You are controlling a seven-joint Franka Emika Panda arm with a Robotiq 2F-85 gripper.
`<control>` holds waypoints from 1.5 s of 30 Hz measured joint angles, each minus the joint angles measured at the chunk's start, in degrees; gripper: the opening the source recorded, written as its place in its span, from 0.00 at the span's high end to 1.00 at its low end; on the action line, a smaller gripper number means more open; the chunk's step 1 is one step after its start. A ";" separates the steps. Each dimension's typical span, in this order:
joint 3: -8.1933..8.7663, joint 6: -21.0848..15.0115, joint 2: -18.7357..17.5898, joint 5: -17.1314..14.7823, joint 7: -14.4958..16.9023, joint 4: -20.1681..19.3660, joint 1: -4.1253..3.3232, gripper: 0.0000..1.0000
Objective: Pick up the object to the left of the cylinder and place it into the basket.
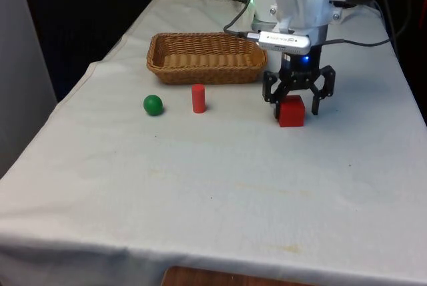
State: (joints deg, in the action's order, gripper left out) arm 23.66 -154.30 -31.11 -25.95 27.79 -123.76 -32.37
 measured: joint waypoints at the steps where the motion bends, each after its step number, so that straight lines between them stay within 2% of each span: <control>1: -0.06 0.00 -0.06 0.00 -0.06 0.06 0.00 0.38; 2: -0.11 0.00 -0.11 0.00 -0.23 0.11 -0.06 0.62; 3: -0.11 0.00 -0.11 0.00 -0.23 0.11 -0.06 0.72; 4: -0.11 0.00 -0.23 0.00 -0.29 0.17 -0.06 0.72; 6: -0.17 0.00 -0.34 0.00 -0.40 0.34 -0.06 0.93; 7: -0.23 0.00 -0.40 0.00 -0.46 0.40 -0.06 1.00; 19: -0.17 0.06 -0.06 0.00 -0.57 0.52 -0.06 1.00; 33: 0.69 1.15 7.85 1.95 -0.63 -3.78 0.00 1.00; 45: 1.66 1.38 15.64 4.87 -0.69 -8.82 0.11 1.00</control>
State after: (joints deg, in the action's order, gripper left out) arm 25.32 -152.92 -15.47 -21.08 27.10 -132.58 -32.26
